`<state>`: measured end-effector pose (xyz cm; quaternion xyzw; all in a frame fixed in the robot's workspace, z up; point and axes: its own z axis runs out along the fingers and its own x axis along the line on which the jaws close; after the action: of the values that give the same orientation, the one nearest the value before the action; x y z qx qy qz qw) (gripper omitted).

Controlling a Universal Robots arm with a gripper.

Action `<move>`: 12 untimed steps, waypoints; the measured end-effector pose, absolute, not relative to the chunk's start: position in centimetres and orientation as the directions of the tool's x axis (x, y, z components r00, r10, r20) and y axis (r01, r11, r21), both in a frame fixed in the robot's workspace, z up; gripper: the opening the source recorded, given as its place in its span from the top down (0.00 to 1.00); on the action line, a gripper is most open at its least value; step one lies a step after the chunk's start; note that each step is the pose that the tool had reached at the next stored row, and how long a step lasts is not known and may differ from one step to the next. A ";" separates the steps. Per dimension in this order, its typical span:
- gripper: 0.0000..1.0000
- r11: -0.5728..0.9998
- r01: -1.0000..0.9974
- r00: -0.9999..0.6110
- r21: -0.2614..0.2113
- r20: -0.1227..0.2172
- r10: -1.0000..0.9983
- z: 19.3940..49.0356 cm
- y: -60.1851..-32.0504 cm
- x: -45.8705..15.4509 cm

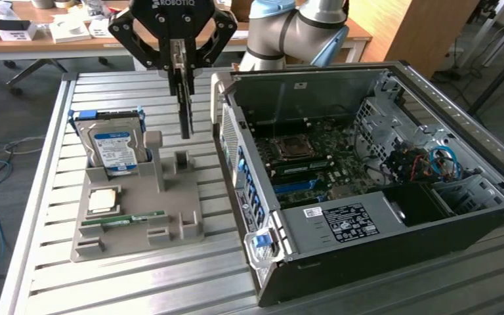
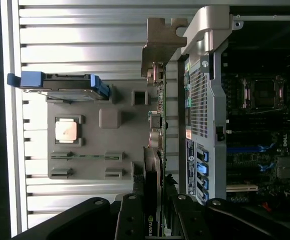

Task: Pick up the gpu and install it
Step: 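Pick up the gpu and move the gpu toward the slot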

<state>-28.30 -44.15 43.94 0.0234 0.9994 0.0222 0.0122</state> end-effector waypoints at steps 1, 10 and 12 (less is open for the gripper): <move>0.74 0.998 0.046 -0.999 0.045 -0.023 0.047 43.9 -44.1 -28.1; 0.74 0.998 0.046 -0.999 0.046 -0.023 0.047 43.9 -44.1 -26.0; 0.74 0.998 0.046 -0.999 0.046 -0.023 0.047 43.9 -44.1 -25.4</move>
<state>-25.38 -44.14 43.95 0.0234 0.9994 0.0229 0.0121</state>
